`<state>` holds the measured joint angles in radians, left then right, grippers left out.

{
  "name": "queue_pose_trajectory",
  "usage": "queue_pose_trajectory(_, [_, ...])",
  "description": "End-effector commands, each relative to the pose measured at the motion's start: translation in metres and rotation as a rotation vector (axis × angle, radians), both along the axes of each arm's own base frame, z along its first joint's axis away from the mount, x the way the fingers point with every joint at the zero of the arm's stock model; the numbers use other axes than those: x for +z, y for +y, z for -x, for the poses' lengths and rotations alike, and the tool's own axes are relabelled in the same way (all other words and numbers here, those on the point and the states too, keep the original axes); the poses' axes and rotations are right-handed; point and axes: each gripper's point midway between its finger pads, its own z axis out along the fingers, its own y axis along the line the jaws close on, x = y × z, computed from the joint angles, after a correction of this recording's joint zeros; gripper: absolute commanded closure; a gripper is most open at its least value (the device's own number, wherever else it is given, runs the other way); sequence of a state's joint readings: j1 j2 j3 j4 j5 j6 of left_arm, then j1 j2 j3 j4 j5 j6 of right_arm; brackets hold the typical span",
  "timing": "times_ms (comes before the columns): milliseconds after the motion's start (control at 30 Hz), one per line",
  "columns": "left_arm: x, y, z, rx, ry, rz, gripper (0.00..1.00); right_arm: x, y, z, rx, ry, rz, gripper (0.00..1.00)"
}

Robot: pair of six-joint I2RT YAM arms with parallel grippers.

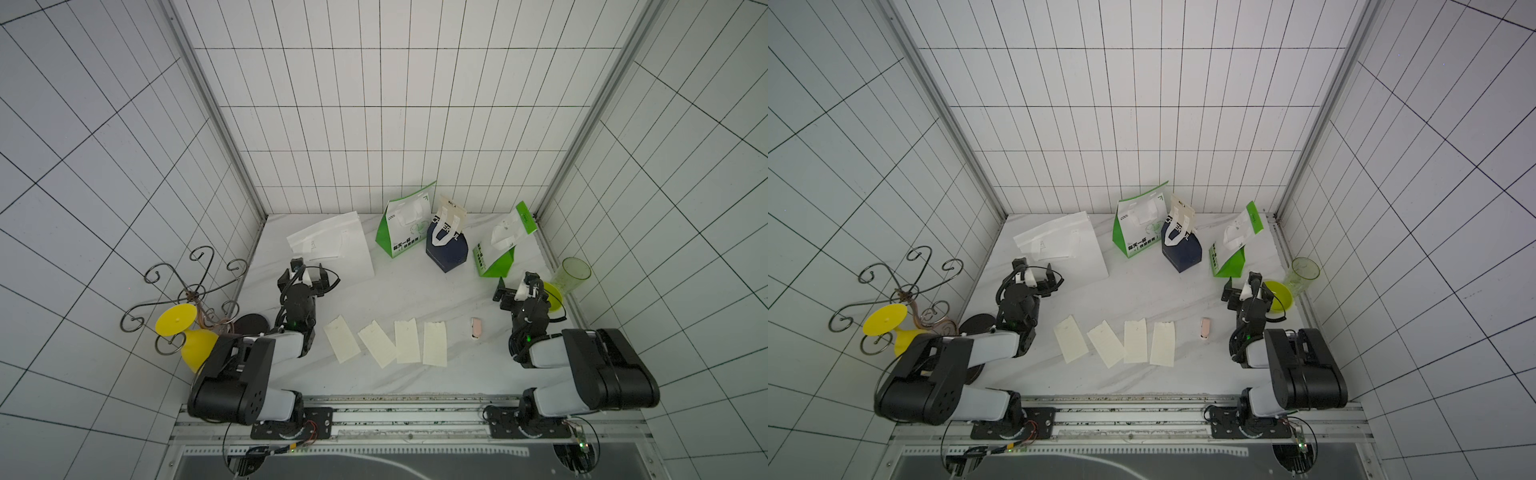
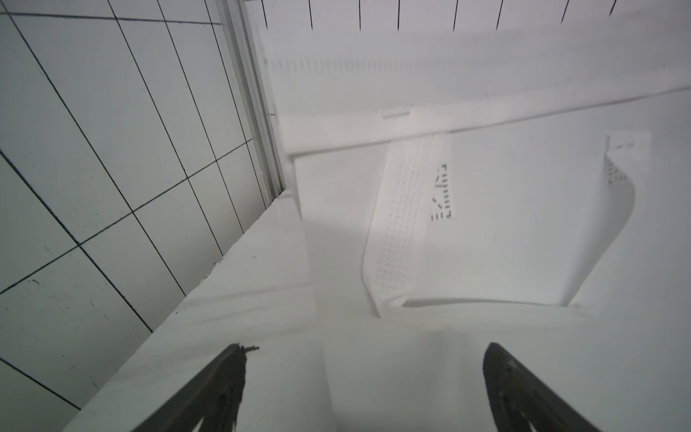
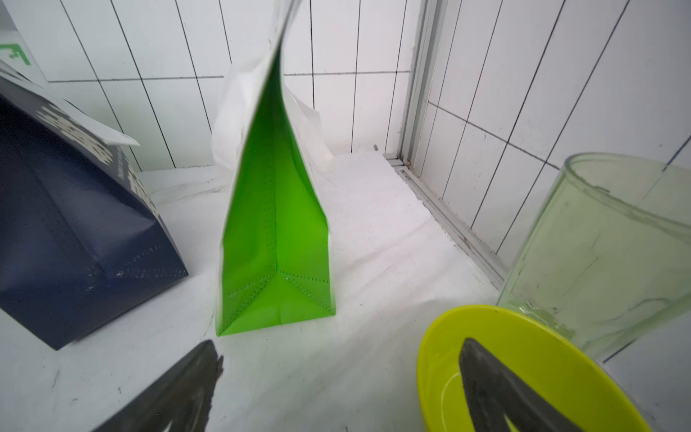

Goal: Staple the receipts to the bags
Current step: Move the takeout bag to the center of the board.

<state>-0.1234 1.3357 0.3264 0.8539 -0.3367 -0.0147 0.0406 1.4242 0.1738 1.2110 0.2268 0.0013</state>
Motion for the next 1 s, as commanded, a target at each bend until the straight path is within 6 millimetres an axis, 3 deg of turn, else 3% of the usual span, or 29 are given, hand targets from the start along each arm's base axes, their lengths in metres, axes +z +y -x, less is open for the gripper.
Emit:
queue_pose_trajectory(0, [-0.002, -0.005, 0.011, -0.028, 0.028, 0.003, 0.03, 0.022, 0.007, -0.012, -0.001, -0.013, 0.033, 0.00])
queue_pose_trajectory(200, [0.040, -0.006, 0.033, 0.026, -0.069, 0.049, 0.03, 0.033, 0.024, -0.005, 0.030, 0.001, 0.012, 0.00])
queue_pose_trajectory(300, [0.064, 0.003, 0.042, 0.085, -0.126, 0.157, 0.02, 0.045, 0.031, -0.004, 0.011, 0.034, 0.020, 0.01])
queue_pose_trajectory(467, [0.107, -0.002, 0.043, 0.052, -0.216, 0.366, 0.02, 0.062, 0.041, -0.010, -0.028, 0.062, -0.053, 0.00])
queue_pose_trajectory(567, [0.125, 0.000, 0.039, 0.020, -0.194, 0.505, 0.02, 0.065, 0.040, -0.017, -0.079, 0.061, -0.257, 0.01])
queue_pose_trajectory(633, [0.134, 0.007, 0.039, 0.028, -0.167, 0.588, 0.02, 0.053, 0.033, -0.010, -0.175, 0.139, -0.441, 0.00])
queue_pose_trajectory(733, [0.160, -0.015, 0.035, -0.147, -0.166, 0.570, 0.02, 0.064, 0.063, -0.020, 0.053, 0.130, -0.498, 0.00])
queue_pose_trajectory(800, [0.177, -0.027, 0.034, -0.230, -0.199, 0.580, 0.02, 0.070, 0.067, -0.016, 0.084, 0.075, -0.567, 0.00])
queue_pose_trajectory(900, [0.202, -0.049, 0.029, -0.380, -0.226, 0.516, 0.02, 0.082, 0.093, -0.017, 0.227, 0.095, -0.517, 0.00])
queue_pose_trajectory(967, [0.208, -0.067, 0.014, -0.469, -0.157, 0.462, 0.02, 0.079, 0.108, -0.019, 0.285, 0.152, -0.459, 0.01])
